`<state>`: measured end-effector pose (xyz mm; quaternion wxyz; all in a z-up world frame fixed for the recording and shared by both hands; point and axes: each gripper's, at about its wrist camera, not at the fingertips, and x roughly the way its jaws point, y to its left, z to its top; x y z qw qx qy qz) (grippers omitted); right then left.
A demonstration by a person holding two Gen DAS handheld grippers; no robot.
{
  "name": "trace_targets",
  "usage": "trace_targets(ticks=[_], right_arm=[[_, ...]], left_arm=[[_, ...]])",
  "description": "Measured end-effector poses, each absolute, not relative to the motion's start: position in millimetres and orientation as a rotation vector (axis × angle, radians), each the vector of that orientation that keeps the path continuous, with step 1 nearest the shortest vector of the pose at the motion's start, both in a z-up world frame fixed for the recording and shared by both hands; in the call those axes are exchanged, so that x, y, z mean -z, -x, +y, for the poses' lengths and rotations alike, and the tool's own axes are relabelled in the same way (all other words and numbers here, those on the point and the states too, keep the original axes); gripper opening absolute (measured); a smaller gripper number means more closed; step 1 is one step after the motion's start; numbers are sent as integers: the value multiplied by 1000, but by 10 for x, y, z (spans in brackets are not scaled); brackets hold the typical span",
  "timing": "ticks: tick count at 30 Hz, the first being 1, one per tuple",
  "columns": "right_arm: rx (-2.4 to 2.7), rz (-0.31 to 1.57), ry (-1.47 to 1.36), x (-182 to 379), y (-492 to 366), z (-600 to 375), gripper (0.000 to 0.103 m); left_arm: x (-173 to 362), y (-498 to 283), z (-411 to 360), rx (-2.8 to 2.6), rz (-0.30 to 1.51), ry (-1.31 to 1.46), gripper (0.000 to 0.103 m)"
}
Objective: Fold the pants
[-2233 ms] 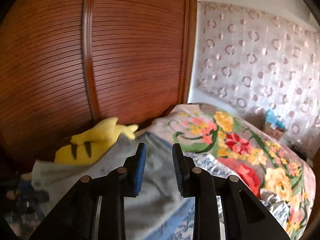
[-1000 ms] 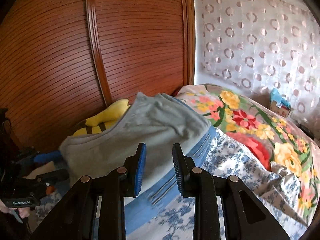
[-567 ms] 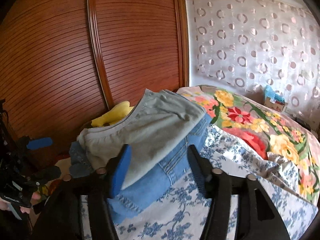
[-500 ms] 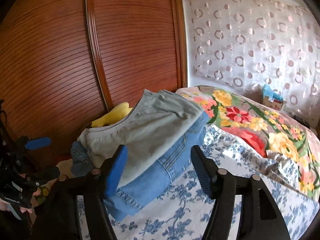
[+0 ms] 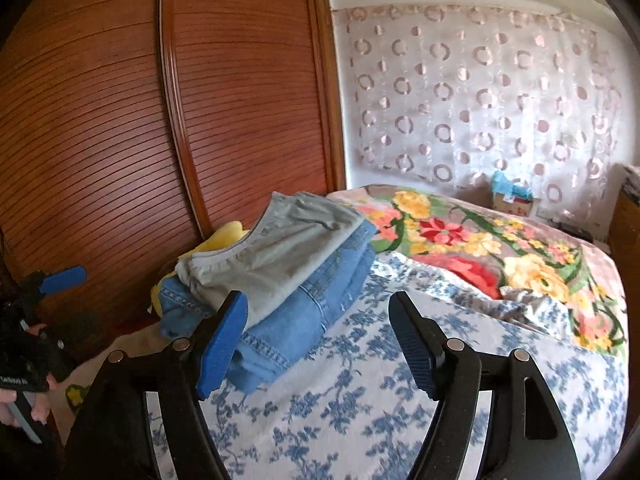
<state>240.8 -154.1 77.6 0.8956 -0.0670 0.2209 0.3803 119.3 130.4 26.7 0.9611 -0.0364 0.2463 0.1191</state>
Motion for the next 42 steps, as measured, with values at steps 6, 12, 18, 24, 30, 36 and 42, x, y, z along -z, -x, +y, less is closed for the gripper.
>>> trace_targets(ticks=[6, 12, 18, 24, 30, 36, 42], right_arm=[[-756, 442, 122, -792, -2136, -1716, 77], [-723, 440, 102, -760, -1900, -1882, 79], [-650, 429, 86, -751, -1638, -2097, 80], [-580, 410, 73, -835, -1325, -2234, 80], [-529, 400, 66, -864, -996, -2320, 80], [-501, 391, 60, -877, -715, -2395, 83], [-464, 390, 47, -838, -532, -2504, 84]], left_arm=[[-320, -1054, 1148, -185, 483, 72, 91], [-334, -959, 965, -144, 481, 61, 91], [-323, -869, 765, -95, 483, 55, 91], [-364, -747, 534, -43, 482, 44, 91], [-449, -585, 313, -11, 472, 34, 91], [-471, -439, 143, 19, 474, 37, 91], [-448, -404, -13, 42, 481, 29, 91]])
